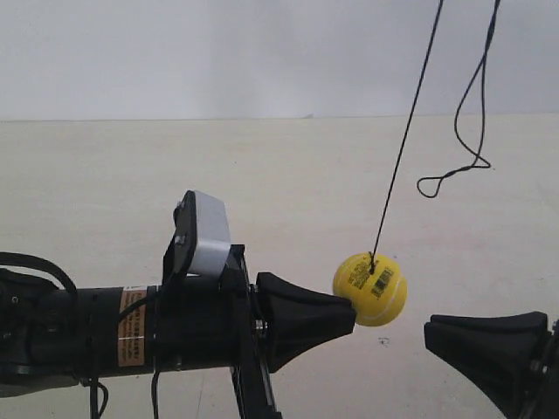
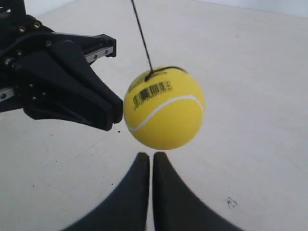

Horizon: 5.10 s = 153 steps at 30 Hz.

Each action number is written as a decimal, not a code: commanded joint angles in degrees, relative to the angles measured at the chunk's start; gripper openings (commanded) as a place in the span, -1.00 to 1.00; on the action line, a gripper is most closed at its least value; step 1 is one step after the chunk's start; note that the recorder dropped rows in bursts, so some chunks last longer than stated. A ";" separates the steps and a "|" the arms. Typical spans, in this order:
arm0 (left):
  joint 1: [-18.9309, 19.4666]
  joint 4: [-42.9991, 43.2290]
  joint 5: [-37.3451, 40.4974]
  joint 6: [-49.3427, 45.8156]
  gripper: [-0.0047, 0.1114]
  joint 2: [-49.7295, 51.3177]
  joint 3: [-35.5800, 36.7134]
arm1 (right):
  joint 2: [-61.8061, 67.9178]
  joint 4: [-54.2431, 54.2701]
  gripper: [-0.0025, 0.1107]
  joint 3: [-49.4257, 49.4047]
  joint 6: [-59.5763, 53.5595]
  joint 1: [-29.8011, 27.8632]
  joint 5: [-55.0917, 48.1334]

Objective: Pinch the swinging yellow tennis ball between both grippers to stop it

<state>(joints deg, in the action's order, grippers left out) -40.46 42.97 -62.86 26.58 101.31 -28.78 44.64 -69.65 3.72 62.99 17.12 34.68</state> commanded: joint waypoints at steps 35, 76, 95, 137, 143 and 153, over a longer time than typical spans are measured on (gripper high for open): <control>-0.21 2.00 2.49 0.18 -0.84 0.04 -0.59 | 0.02 -7.73 -0.96 -0.32 6.09 0.02 4.63; -0.10 8.76 4.69 2.49 -0.84 -2.70 -0.58 | 0.02 -8.15 -0.96 -0.32 5.86 0.02 3.43; 1.21 8.96 9.17 2.35 -0.84 -2.70 0.68 | 0.02 -8.15 -0.96 -0.20 5.40 0.02 0.20; 10.89 -1.70 19.48 5.85 -0.84 -73.75 23.47 | -44.64 -2.73 -0.96 -0.08 13.38 0.02 -0.75; 10.89 -1.60 22.66 7.31 -0.84 -79.19 23.47 | -44.64 -2.73 -0.96 -0.08 13.61 0.02 -0.14; 10.89 -1.60 22.66 7.31 -0.84 -79.61 23.47 | -44.64 -2.88 -0.96 -0.08 19.05 0.02 3.30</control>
<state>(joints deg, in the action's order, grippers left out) -29.78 41.61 -40.53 33.30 22.05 -5.53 0.45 -72.79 3.37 77.85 17.12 37.05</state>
